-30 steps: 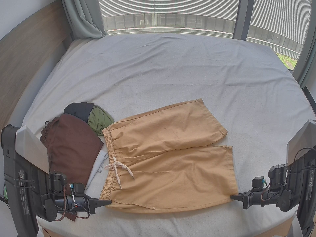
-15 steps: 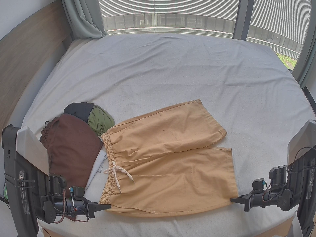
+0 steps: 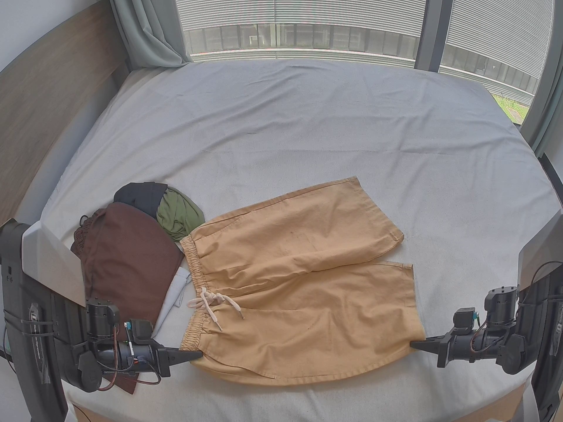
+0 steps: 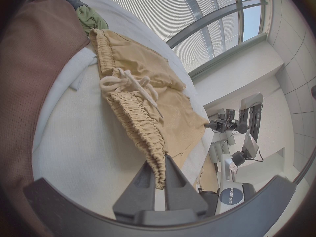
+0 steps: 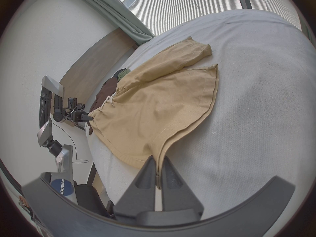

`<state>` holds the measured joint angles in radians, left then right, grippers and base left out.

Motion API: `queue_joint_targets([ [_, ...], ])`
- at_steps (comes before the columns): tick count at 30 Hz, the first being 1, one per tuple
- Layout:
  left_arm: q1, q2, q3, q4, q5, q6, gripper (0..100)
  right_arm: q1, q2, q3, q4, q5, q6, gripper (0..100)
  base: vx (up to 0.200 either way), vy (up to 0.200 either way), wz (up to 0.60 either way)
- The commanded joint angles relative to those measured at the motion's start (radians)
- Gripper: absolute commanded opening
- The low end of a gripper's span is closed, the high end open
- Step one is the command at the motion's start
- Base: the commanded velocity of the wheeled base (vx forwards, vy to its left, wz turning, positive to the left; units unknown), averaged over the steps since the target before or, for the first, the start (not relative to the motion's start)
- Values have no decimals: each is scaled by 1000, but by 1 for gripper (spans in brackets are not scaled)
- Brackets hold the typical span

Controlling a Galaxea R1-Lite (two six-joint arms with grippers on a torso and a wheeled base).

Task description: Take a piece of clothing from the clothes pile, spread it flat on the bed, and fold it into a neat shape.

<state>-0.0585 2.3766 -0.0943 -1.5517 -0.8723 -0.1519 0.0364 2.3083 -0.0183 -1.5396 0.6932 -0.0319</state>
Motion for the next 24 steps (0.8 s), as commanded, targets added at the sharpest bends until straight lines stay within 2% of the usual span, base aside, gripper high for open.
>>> queue_joint_targets([
  [1,-23,-74,-32,-2,0,-67,0,10,-55,-15,-1,5,41,0,0,0,0],
  [3,-32,-91,-36,-2,1,-106,0,10,-58,-20,-2,5,50,0,0,0,0],
  [4,-49,-116,-45,-2,1,-159,0,13,-69,-28,-2,6,58,0,0,0,0],
  [7,-58,-148,-56,-2,7,-202,0,14,-87,-40,-2,6,73,0,0,0,0],
  [13,-58,-154,-73,-2,9,-206,0,20,-141,-52,-1,6,132,0,0,0,0],
  [24,-57,-151,-99,-2,13,-206,0,22,-216,-46,-1,19,141,0,0,0,0],
])
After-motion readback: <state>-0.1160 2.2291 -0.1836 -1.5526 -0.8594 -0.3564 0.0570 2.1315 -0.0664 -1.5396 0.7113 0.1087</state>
